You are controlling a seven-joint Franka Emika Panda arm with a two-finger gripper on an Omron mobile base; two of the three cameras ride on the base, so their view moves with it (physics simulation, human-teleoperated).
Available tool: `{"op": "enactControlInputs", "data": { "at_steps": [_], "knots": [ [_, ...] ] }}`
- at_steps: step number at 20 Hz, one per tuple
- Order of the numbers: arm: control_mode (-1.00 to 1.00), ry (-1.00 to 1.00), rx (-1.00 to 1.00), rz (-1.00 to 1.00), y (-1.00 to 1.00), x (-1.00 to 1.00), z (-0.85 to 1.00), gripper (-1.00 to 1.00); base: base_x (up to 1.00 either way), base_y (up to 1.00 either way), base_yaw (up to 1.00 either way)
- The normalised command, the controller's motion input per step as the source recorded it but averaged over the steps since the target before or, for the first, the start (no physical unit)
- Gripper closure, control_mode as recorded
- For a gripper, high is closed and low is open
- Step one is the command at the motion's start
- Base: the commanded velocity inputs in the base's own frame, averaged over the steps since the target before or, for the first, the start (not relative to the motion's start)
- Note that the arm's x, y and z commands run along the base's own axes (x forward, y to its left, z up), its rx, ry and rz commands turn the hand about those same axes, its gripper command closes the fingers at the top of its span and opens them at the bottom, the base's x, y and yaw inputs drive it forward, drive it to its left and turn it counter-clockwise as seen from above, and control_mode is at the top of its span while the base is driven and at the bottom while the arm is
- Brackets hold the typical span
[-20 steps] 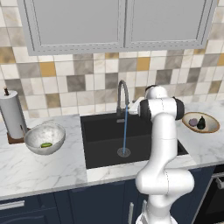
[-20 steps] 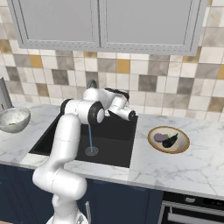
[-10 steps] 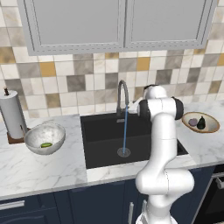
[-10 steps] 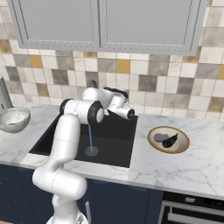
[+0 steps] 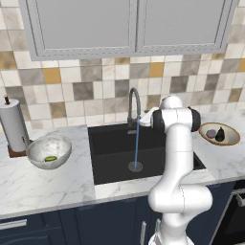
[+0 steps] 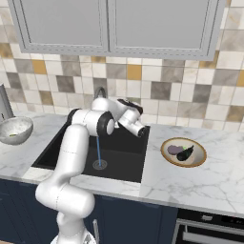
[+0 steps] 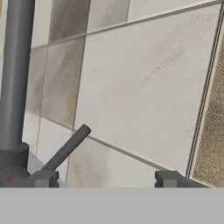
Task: Pick the eggplants from the sink and place them in one bowl. Place the kiwi in the other bowl. Then turn off the sink faucet.
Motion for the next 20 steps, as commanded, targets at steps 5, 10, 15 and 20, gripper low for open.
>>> {"op": "enactControlInputs", "data": {
  "at_steps": [5, 10, 15, 20],
  "knots": [
    [-1.00, 0.00, 0.00, -0.01, 0.68, 0.64, 0.98, -1.00, 0.00, 0.00, 0.00],
    [-1.00, 0.04, -0.02, -0.01, 0.62, 0.64, 1.00, -1.00, 0.00, 0.00, 0.00],
    [-1.00, 0.05, -0.03, 0.00, 0.75, 0.75, 1.00, -1.00, 0.00, 0.00, 0.00],
    [-1.00, 0.00, -0.03, 0.00, 0.84, 0.79, 1.00, -1.00, 0.00, 0.00, 0.00]
  ]
}}
